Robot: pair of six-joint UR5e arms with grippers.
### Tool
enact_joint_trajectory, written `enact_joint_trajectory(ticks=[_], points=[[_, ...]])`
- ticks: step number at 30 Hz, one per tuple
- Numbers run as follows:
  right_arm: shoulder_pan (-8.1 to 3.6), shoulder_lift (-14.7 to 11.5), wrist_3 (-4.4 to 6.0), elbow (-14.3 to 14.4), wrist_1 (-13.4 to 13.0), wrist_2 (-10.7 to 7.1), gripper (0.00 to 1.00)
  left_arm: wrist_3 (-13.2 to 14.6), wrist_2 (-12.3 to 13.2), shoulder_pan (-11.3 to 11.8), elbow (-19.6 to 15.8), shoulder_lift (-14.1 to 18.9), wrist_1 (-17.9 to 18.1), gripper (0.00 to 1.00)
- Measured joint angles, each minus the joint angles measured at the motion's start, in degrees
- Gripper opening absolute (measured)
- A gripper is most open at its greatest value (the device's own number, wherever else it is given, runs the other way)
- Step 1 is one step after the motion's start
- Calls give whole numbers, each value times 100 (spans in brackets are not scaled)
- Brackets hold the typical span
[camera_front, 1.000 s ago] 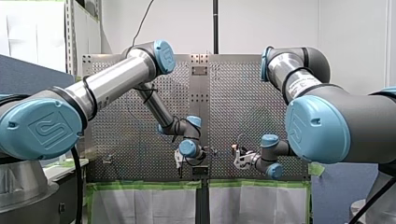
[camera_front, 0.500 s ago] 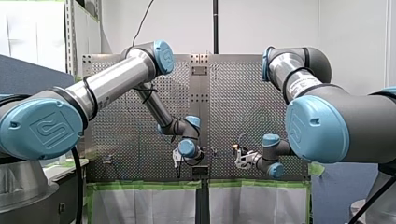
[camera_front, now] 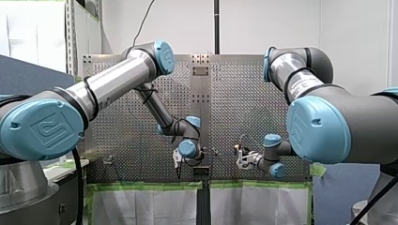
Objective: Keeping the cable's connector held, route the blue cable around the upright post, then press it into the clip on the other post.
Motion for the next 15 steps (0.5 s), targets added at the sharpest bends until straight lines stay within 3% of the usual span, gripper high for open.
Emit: enact_joint_trajectory(ticks=[9,15], points=[[0,0,-4,0,4,-38,0,390,72,10,0,57,15,100],[0,0,-11,0,22,-59,0,696,271,13,0,312,137,100]])
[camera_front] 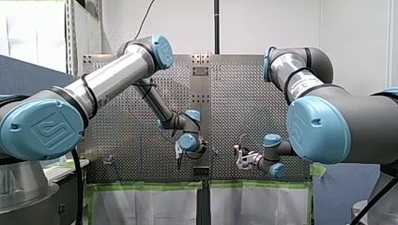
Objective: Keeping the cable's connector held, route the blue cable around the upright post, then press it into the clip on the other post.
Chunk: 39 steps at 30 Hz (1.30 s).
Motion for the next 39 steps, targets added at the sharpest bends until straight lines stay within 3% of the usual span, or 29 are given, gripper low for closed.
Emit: enact_joint_trajectory(ticks=[6,13,18,28,34,39], points=[[8,0,-7,0,17,-29,0,146,-26,0,1,189,72,100],[31,0,-69,0,87,-36,0,185,-73,-3,0,203,-279,100],[32,0,-98,0,127,-35,0,270,-240,-20,0,205,-484,100],[35,0,-116,0,145,-36,0,751,-691,-59,0,197,-712,100],[33,-1,-116,0,146,-37,0,997,-769,-72,0,196,-943,100],[28,0,-116,-1,142,-36,0,1125,-645,-93,0,196,-1123,100]])
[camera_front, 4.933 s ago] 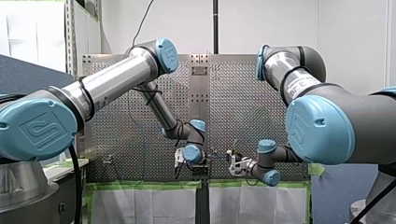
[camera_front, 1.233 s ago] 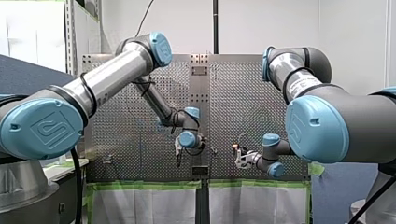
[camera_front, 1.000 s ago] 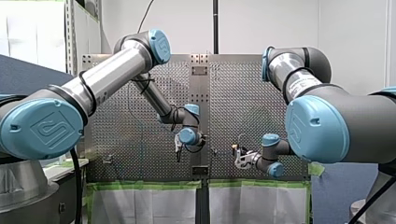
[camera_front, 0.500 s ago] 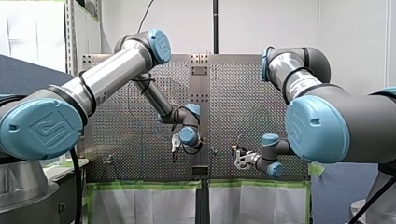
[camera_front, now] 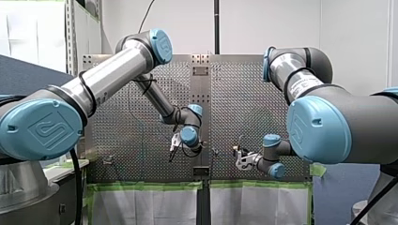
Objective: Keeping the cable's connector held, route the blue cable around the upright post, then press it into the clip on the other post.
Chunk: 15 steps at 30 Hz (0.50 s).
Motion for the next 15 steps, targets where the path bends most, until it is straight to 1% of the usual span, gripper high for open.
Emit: enact_joint_trajectory(ticks=[3,9,15], points=[[-6,0,0,0,2,-1,0,32,71,-23,-3,0,-56,100],[-9,0,0,0,5,-4,0,129,293,-120,-32,2,-205,100],[-18,0,0,1,6,-33,0,125,475,-151,-252,4,-111,100]])
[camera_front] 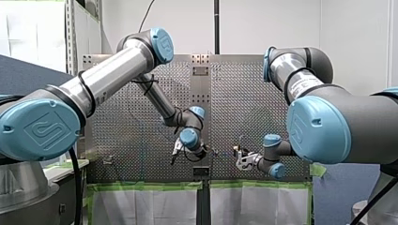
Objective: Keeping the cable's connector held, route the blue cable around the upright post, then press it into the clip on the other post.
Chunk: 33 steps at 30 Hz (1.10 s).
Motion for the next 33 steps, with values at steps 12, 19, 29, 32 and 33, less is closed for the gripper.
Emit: enact_joint_trajectory(ticks=[12,19,29,32,33], points=[[-10,0,0,0,10,-6,0,-55,250,-128,-333,3,375,100],[-3,0,0,-1,14,-6,0,-180,321,-223,-370,6,647,100],[-3,0,0,0,15,-6,0,-340,278,-275,-481,54,874,100],[-3,0,0,0,15,-7,0,-360,275,-263,-615,118,1016,100],[-2,-1,0,-1,16,-6,0,-373,276,-258,-661,146,1061,100]])
